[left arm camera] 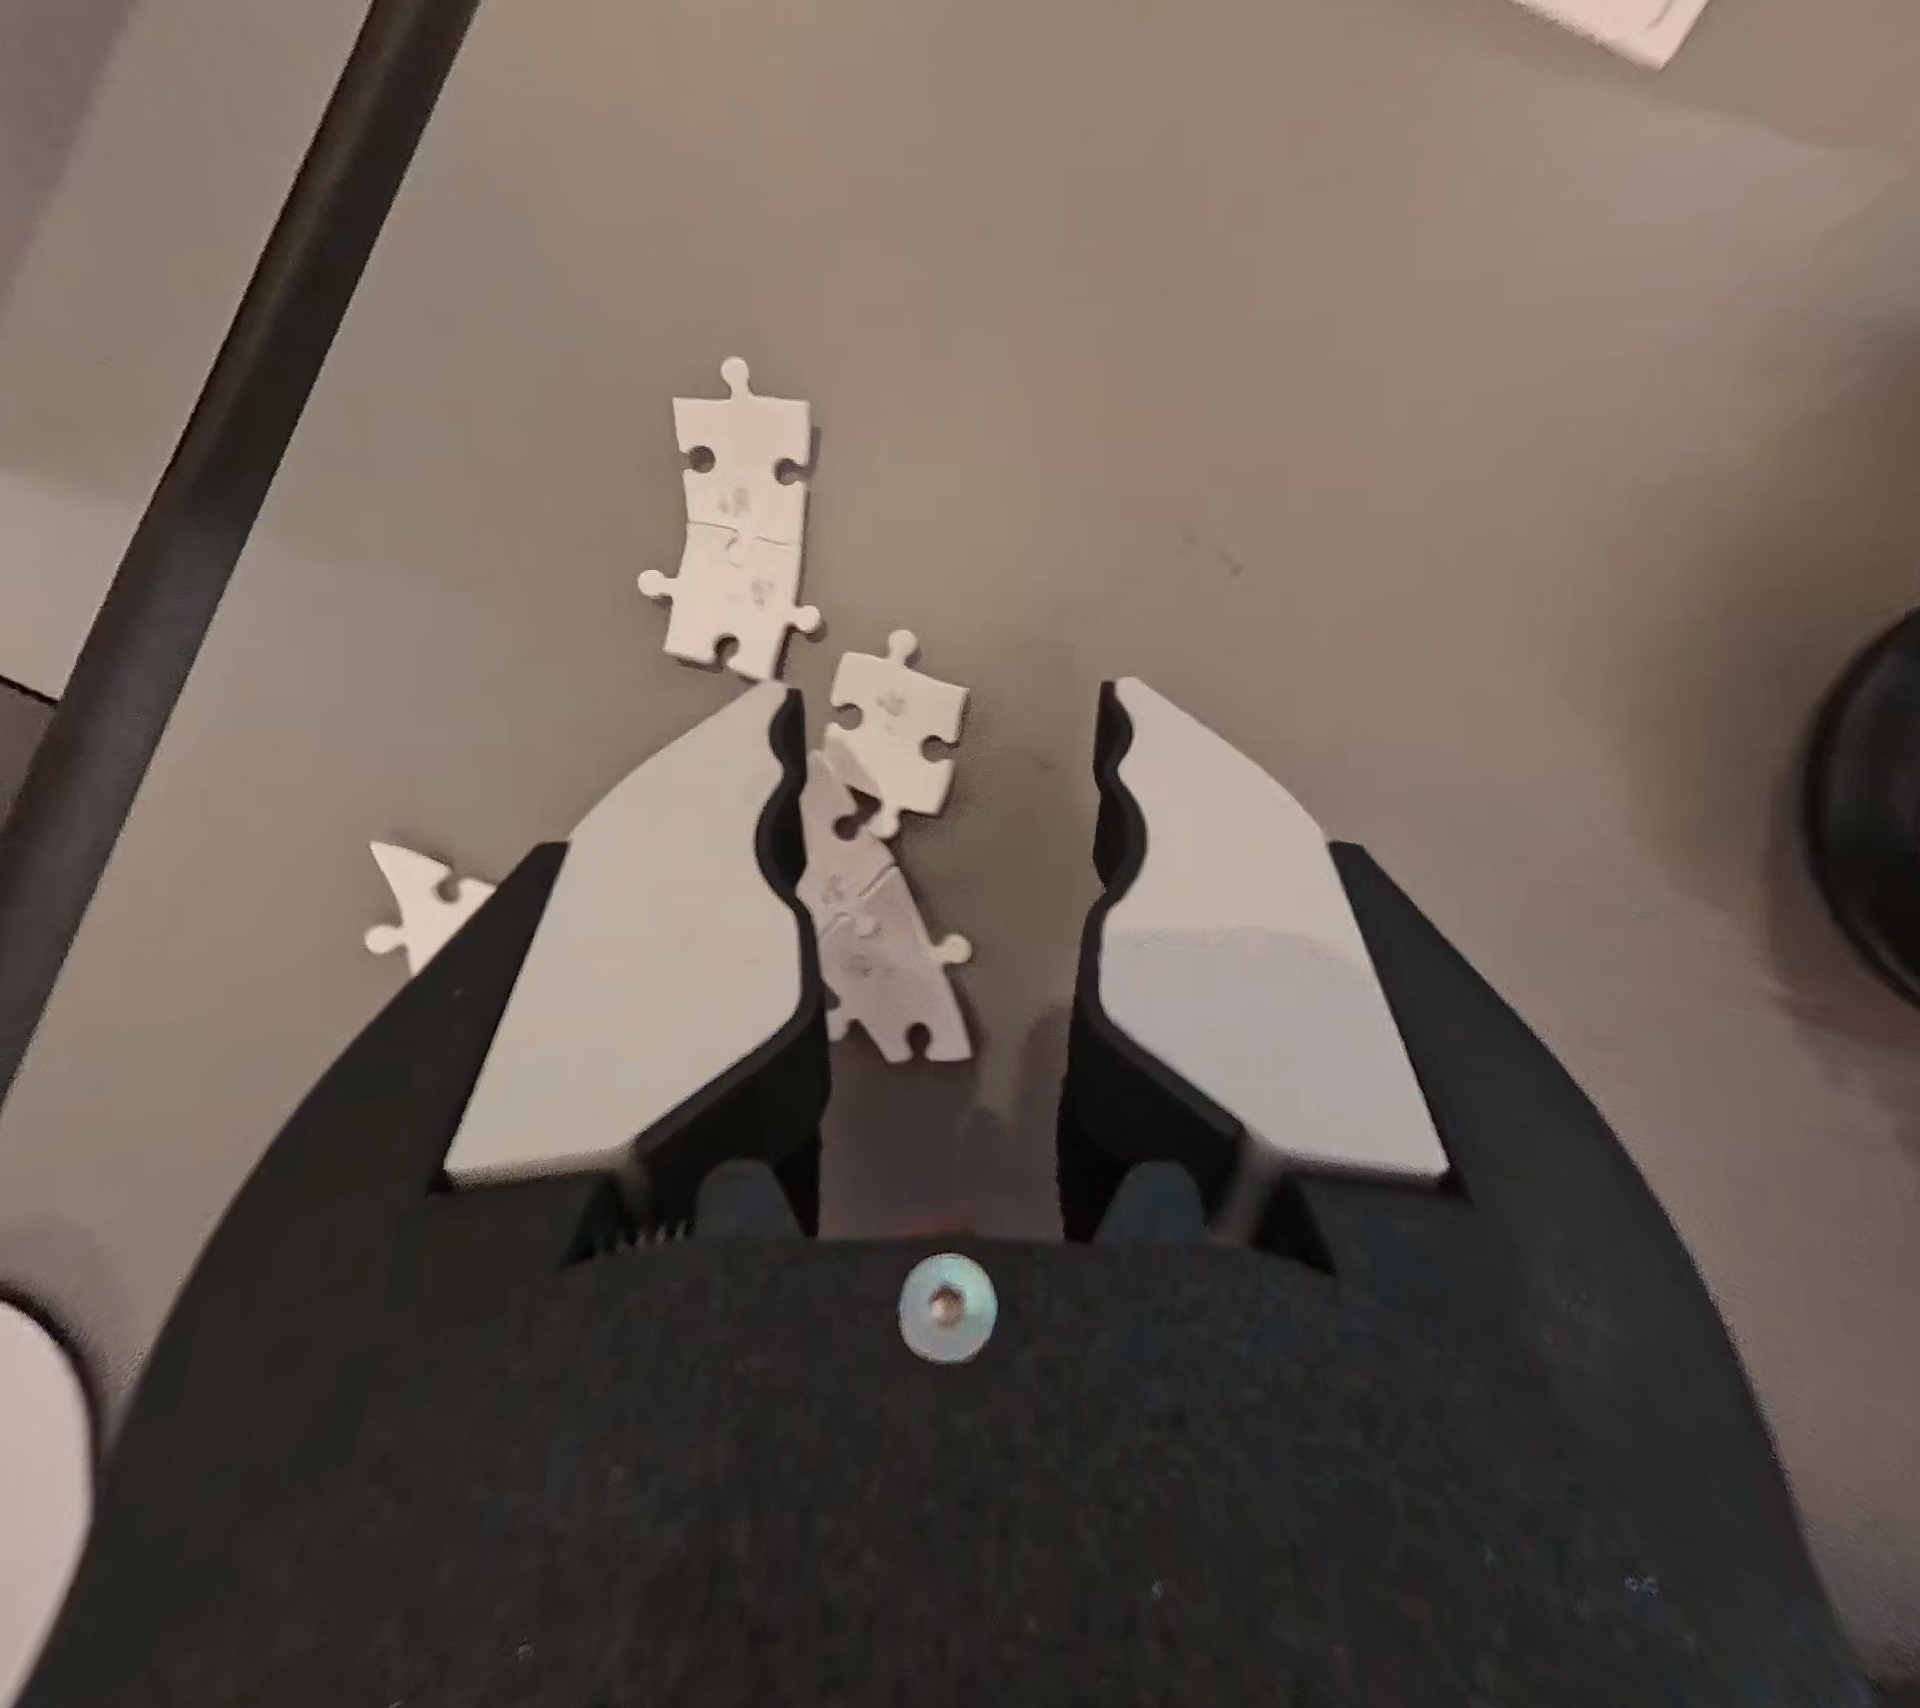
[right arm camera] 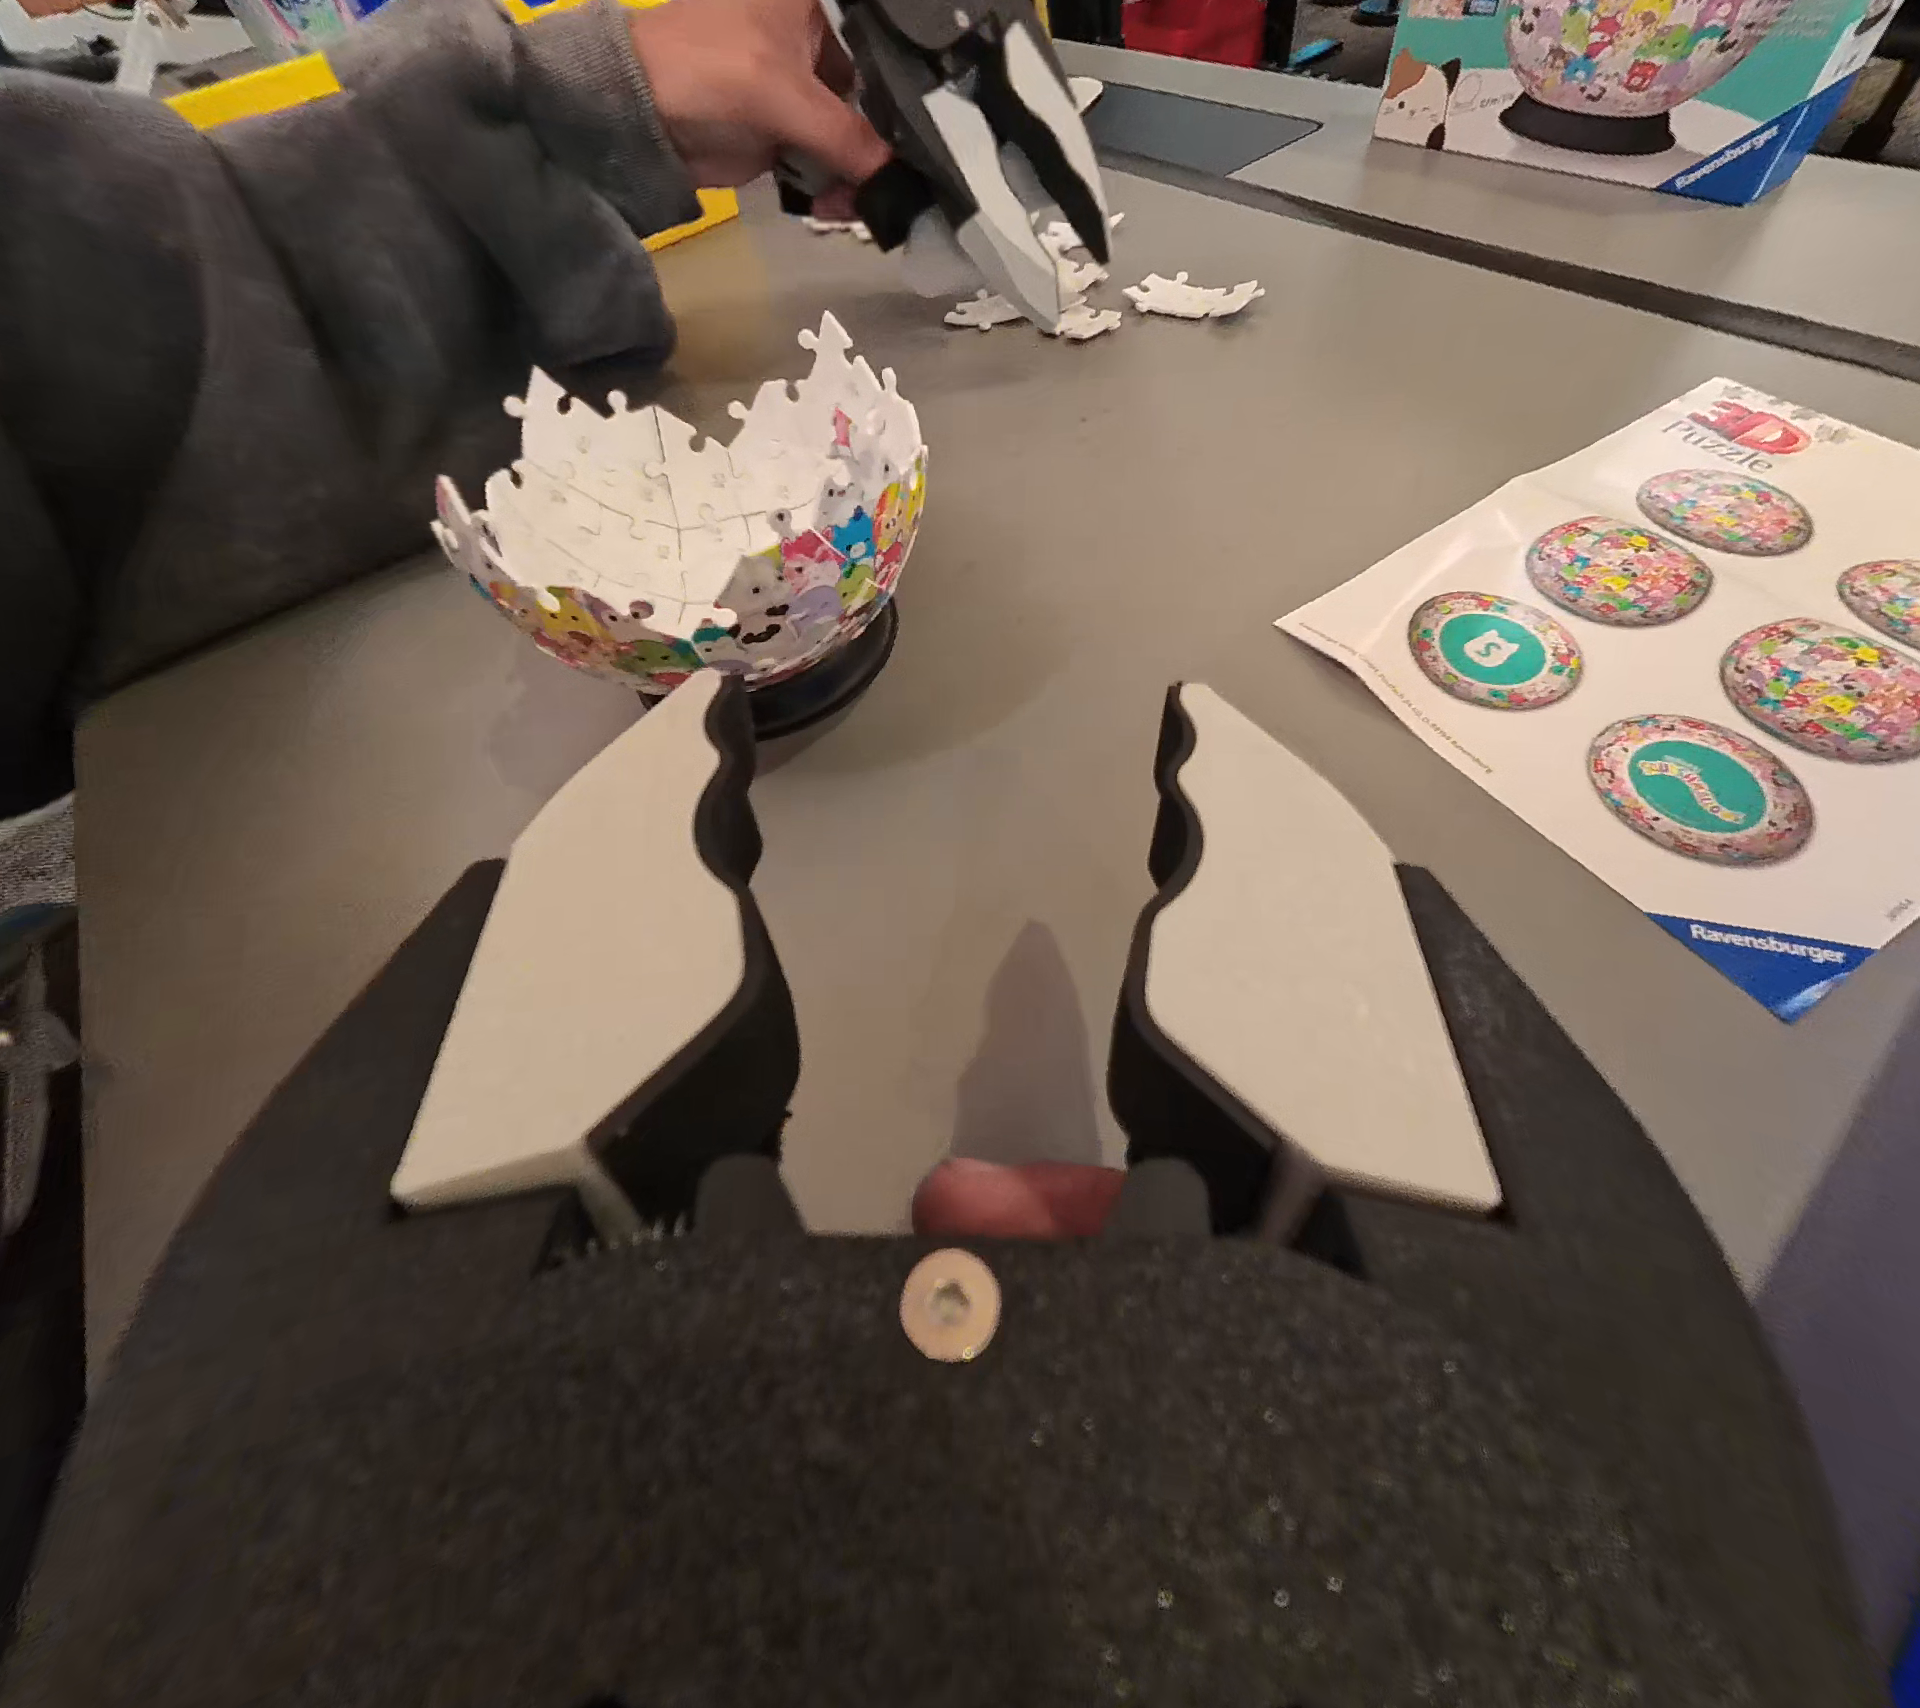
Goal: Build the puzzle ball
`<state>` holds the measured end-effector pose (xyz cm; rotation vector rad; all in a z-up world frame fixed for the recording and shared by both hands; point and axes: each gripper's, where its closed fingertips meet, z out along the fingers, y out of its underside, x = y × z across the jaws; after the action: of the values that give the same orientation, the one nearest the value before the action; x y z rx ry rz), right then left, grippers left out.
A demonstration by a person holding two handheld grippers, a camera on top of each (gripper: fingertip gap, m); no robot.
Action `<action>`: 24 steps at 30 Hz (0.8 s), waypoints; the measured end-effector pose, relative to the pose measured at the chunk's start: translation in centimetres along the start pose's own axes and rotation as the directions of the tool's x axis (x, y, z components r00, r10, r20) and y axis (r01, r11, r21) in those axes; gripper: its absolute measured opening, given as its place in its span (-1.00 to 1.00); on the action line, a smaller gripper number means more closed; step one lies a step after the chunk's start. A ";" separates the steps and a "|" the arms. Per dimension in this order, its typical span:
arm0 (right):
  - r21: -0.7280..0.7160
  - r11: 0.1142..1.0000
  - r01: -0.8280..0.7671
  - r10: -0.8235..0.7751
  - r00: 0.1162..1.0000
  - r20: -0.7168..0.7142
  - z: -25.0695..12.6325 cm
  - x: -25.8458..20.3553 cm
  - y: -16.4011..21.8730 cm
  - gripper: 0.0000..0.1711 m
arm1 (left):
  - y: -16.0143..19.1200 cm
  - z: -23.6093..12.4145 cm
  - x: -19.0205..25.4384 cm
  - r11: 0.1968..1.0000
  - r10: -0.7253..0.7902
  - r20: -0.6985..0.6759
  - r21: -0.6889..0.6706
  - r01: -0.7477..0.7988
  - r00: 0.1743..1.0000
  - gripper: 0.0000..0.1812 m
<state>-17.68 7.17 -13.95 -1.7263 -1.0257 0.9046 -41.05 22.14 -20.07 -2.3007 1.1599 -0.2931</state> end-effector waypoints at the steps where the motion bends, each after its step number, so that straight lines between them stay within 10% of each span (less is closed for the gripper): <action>1: -0.007 1.000 -0.002 0.002 1.000 0.004 0.0 0.0 0.1 -0.13 | 0.3 0.4 -0.4 0.999 0.011 0.003 -0.036 -0.011 1.000 -0.42; 15: -0.020 1.000 0.008 -0.008 1.000 0.022 -0.2 0.0 0.5 -0.17 | 0.5 -3.1 1.2 1.000 0.011 0.059 0.027 -0.012 0.998 -0.98; 24: -0.035 0.999 0.020 -0.018 0.999 0.044 0.0 -0.8 0.8 -0.19 | 8.8 -11.8 16.2 0.954 -0.100 0.002 0.283 0.096 0.995 -0.98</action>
<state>-17.77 6.24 -14.57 -1.7300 -1.0910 0.9206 -42.13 0.63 -15.99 -2.1061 0.9299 -0.4462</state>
